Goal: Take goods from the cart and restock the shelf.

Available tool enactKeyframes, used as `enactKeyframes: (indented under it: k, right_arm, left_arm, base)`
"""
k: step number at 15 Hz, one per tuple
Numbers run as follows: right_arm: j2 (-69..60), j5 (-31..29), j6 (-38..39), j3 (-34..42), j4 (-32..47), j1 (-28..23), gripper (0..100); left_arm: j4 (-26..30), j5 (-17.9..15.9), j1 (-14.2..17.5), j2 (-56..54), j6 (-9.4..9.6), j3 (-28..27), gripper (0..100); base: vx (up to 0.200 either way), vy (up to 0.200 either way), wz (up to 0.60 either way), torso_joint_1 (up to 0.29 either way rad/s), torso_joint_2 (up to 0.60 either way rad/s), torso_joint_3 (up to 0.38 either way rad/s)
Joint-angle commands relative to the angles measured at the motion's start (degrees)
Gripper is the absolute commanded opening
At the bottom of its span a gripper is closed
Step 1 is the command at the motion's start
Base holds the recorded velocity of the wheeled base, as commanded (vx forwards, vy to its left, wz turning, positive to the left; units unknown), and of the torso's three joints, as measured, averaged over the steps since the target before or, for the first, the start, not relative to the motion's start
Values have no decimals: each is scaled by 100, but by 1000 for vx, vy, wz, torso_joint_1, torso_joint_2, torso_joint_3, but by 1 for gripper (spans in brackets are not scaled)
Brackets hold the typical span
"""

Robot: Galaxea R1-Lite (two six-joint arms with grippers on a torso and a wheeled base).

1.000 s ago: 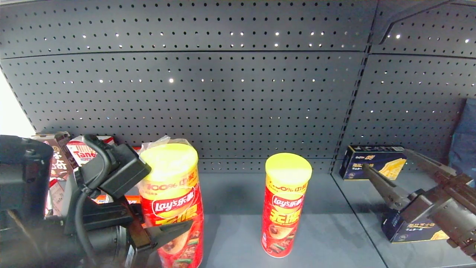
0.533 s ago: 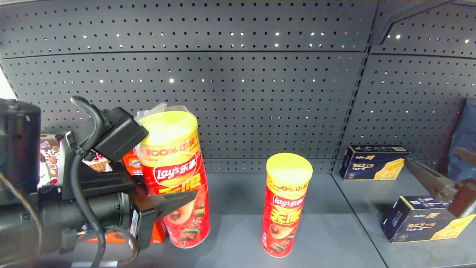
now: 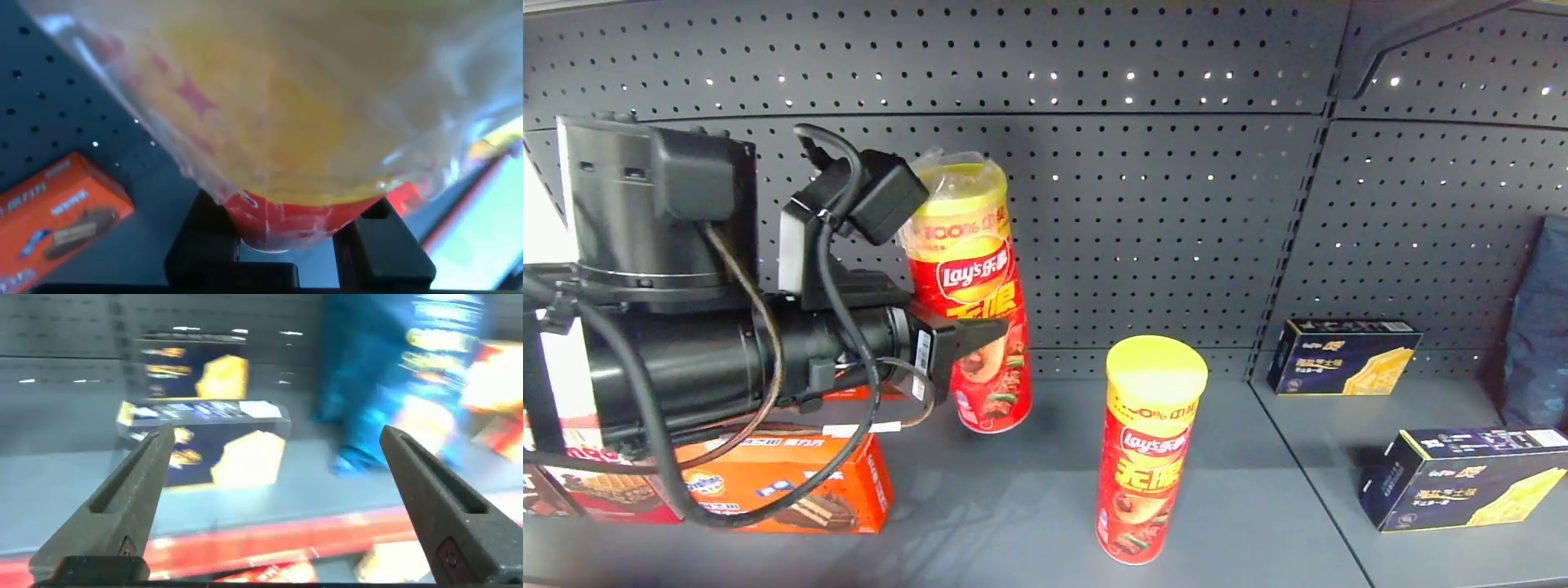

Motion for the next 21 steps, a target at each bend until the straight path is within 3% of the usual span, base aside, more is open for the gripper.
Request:
enactKeyframes:
  k: [1, 4, 5, 11, 16, 18, 19, 20, 21]
  right_arm:
    - [-1043, 8, -256, 314, 199, -343, 100]
    - [-1324, -1, -212, 815, 58, -343, 100]
    - [-1324, 8, -221, 1008, -82, -343, 100]
    - [-1324, 157, -283, 2169, -601, -343, 100]
    - [-1324, 210, -309, 2177, -627, -343, 100]
    - [-1324, 210, -300, 2177, -627, -343, 100]
    - [-1324, 201, -300, 2177, -627, -343, 100]
    - [-1324, 201, -309, 2177, -627, -343, 100]
    - [-1324, 201, -309, 2177, -627, -343, 100]
  left_arm:
    - [-35, -156, 104, 328, 2, -36, 0]
    - [-105, -314, 227, 530, 11, -71, 0]
    - [-395, -331, 236, 671, -7, -54, 0]
    - [-835, -656, 245, 1400, 11, -256, 0]
    - [-808, -1149, 341, 1919, 29, -642, 0]
    - [-826, -1193, 377, 2244, 345, -862, 0]
    - [-808, -1193, 517, 2429, 644, -1038, 0]
    - [-799, -1201, 552, 2543, 784, -1179, 0]
    - [-799, -1201, 561, 2649, 802, -1328, 0]
  base:
    - [0, 0, 0, 0, 0, 0]
    - [0, 0, 0, 0, 0, 0]
    - [0, 0, 0, 0, 0, 0]
    - [0, 0, 0, 0, 0, 0]
    - [0, 0, 0, 0, 0, 0]
    - [0, 0, 0, 0, 0, 0]
    - [0, 0, 0, 0, 0, 0]
    - [0, 0, 0, 0, 0, 0]
    - [0, 0, 0, 0, 0, 0]
